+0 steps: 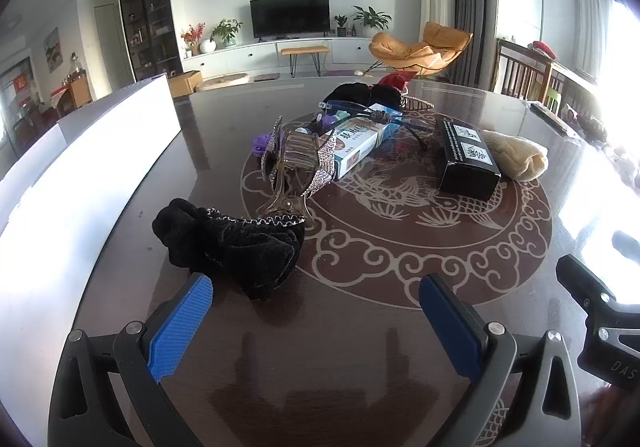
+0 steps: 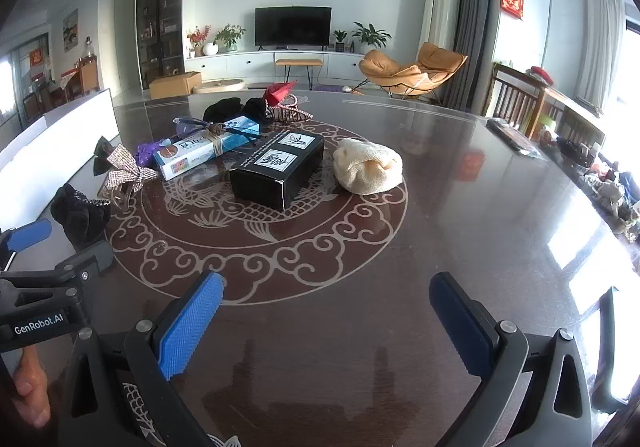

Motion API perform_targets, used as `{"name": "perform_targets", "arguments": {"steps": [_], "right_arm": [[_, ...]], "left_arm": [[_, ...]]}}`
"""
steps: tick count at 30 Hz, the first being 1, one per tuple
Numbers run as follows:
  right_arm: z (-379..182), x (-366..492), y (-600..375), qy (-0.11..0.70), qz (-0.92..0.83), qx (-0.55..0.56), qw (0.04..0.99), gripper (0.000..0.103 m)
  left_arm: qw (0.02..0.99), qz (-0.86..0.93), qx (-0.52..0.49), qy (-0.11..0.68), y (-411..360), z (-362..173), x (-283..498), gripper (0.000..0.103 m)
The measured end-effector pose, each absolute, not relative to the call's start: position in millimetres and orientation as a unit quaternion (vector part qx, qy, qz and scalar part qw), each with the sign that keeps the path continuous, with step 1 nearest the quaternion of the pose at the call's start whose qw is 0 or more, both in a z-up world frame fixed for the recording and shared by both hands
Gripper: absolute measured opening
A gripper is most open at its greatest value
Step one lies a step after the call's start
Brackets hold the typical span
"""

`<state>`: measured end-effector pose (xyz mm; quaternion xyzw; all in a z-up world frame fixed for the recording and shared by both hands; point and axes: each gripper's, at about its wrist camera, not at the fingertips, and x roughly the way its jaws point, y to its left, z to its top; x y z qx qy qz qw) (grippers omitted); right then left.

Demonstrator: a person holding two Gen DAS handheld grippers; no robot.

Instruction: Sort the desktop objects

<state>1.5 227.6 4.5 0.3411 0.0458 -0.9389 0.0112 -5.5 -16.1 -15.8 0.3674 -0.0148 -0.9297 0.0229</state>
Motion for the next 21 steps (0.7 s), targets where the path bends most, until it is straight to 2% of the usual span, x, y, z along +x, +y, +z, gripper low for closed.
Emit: {"name": "perform_targets", "arguments": {"steps": [7,15,21], "right_arm": [[3,-1,226,0.051,-0.937,0.346,0.009,0.103],[2,-3,224,0.057,-0.935,0.35,0.007,0.103],[1,-2,226,0.052,-0.935,0.35,0.008,0.103]], "left_arm": [[0.025,-0.929,0.368,-0.009,-18,-16,-7,0.103],[0.025,-0.924,0.379,-0.054,-2,-19,-6,0.103],[0.022,-0.922,0.385,-0.041,-9,-20,-8,0.103]]}}
